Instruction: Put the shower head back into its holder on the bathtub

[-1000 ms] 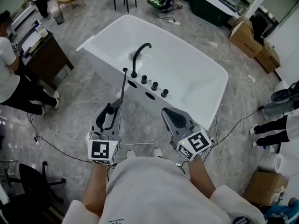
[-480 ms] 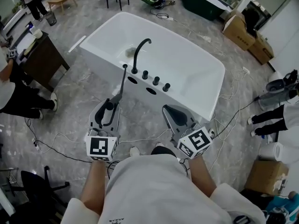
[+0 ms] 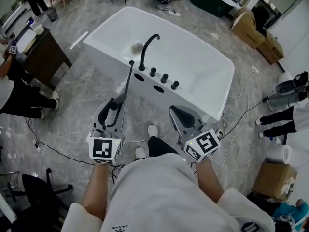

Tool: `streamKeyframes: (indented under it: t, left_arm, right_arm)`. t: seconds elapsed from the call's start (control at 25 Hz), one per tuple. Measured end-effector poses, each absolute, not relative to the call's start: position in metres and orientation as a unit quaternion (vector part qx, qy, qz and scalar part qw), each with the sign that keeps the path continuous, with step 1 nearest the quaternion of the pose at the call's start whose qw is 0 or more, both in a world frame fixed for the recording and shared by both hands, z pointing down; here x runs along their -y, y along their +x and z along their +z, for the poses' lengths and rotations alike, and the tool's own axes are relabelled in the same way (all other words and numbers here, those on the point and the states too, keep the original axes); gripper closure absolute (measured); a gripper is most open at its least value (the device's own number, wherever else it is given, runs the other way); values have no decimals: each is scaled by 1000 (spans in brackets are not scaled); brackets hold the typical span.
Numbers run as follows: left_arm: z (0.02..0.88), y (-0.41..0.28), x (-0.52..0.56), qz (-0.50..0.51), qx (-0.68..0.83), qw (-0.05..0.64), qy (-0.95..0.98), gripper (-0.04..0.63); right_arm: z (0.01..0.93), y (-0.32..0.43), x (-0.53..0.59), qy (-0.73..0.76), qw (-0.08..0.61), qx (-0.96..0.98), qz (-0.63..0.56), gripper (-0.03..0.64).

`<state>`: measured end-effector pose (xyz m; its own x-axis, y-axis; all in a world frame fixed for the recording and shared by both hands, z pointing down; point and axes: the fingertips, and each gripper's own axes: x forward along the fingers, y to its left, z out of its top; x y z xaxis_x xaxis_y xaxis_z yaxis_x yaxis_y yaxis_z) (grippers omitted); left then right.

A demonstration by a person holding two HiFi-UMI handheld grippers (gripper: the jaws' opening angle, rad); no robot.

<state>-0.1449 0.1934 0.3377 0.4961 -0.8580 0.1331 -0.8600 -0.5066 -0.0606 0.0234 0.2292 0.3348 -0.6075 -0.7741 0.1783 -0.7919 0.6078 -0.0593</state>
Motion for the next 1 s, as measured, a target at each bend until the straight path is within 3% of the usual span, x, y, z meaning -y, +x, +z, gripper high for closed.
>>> streamKeyframes:
  t: [1.0]
  left_arm:
    - [337, -152, -87, 81, 515, 8, 853, 454]
  right_arm:
    - [358, 12, -96, 405, 51, 908, 90, 598]
